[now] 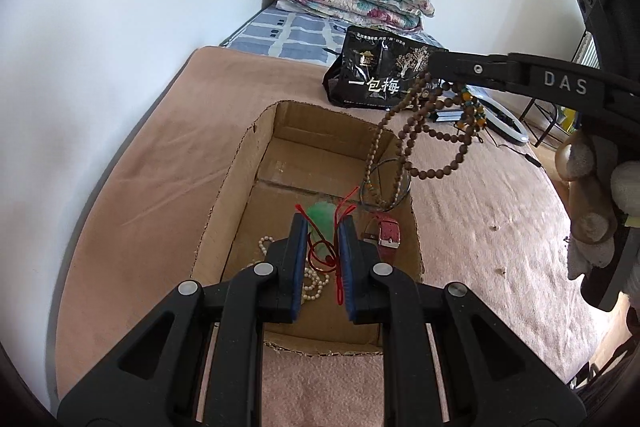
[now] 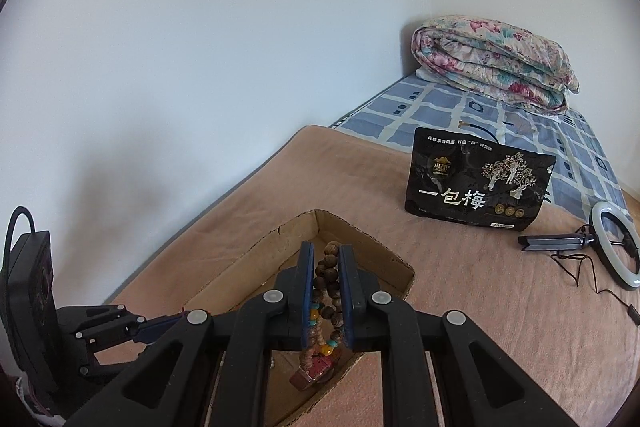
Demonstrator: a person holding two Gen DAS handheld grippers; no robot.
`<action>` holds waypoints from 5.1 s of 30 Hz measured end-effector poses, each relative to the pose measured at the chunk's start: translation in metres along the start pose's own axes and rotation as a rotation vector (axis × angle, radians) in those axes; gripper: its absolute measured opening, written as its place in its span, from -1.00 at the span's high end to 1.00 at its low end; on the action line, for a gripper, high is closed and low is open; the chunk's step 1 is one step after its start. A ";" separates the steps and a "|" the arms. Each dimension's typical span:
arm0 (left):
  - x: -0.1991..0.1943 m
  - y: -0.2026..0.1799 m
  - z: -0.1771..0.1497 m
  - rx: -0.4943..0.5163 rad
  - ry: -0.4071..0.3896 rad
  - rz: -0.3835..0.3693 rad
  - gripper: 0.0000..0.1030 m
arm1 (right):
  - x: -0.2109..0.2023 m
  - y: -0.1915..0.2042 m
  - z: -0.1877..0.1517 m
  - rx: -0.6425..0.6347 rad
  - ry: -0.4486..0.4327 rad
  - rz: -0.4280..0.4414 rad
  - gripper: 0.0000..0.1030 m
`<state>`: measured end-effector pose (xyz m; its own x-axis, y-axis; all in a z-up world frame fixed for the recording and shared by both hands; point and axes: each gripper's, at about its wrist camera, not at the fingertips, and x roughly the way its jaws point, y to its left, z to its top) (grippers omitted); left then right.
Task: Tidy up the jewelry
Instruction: 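Open both tools to drop the pendant and prayer beads into the box, then move both open tools to the small pearl earring on the blanket, then close the left tool on the pearl earring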
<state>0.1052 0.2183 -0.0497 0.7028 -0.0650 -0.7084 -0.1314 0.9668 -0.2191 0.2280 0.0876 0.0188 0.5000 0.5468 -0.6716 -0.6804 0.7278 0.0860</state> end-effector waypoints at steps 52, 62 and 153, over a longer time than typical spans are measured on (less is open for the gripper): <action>-0.039 -0.096 -0.006 0.190 -0.142 0.027 -0.06 | -0.094 -0.065 -0.036 0.140 -0.088 -0.168 -0.93; -0.041 -0.143 -0.012 0.261 -0.152 -0.025 -0.07 | -0.139 -0.119 -0.088 0.196 -0.081 -0.274 -0.93; 0.139 -0.210 -0.078 0.327 0.256 -0.120 0.82 | 0.005 -0.195 -0.202 0.042 0.246 -0.128 0.54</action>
<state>0.1759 -0.0131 -0.1543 0.4979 -0.2008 -0.8437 0.1978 0.9735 -0.1150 0.2551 -0.1351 -0.1500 0.4323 0.3360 -0.8368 -0.5945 0.8039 0.0157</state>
